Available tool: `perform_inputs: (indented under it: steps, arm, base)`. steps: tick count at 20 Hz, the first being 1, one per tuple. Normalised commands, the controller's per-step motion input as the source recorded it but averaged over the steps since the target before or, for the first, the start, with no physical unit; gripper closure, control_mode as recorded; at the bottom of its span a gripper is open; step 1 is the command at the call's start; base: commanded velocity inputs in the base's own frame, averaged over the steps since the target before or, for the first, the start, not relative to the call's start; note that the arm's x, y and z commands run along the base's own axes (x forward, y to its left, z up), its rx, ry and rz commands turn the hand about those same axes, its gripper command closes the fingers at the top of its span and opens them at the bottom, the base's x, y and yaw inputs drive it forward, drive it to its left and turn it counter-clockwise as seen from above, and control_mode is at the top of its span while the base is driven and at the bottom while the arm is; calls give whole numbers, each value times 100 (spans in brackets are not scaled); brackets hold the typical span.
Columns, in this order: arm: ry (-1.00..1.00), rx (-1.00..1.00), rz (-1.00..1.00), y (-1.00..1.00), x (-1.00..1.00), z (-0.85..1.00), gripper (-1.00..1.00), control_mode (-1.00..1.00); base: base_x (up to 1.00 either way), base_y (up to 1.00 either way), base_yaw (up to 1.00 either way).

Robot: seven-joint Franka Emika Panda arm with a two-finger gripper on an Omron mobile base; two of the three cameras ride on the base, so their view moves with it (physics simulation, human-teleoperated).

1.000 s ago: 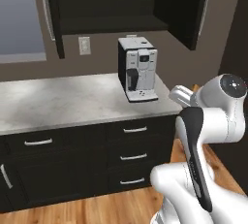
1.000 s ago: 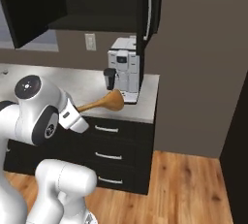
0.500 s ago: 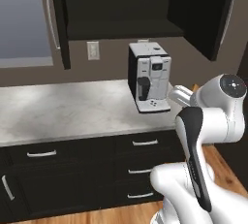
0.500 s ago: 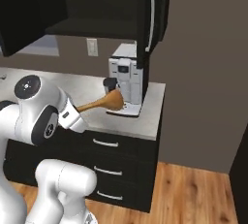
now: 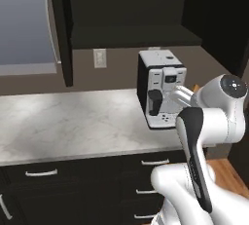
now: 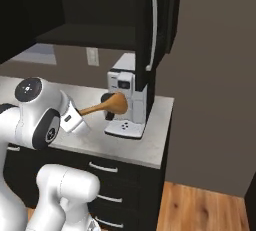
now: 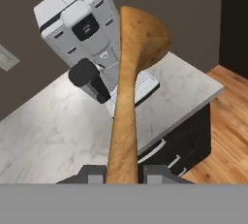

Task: Organize the utensils by type. Pick up the wooden spoons from the counter and place them in the open cabinet. Then pick up the metallic utensils from the counter and place them in the open drawer.

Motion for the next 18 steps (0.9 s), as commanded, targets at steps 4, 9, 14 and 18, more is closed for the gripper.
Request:
perform_inputs:
  steps: [4, 9, 14, 18]
  arm:
    - [0, 0, 0, 0, 0, 0, 100, 100]
    - [0, 0, 0, 0, 0, 0, 100, 100]
    - [0, 0, 3, 6, 17, 11, 100, -100]
    - [-7, 0, 6, 17, 13, 49, 100, -100]
  base:
    - [52, 8, 8]
    - [50, 7, 9]
    - [32, 9, 5]
    - [0, 0, 0]
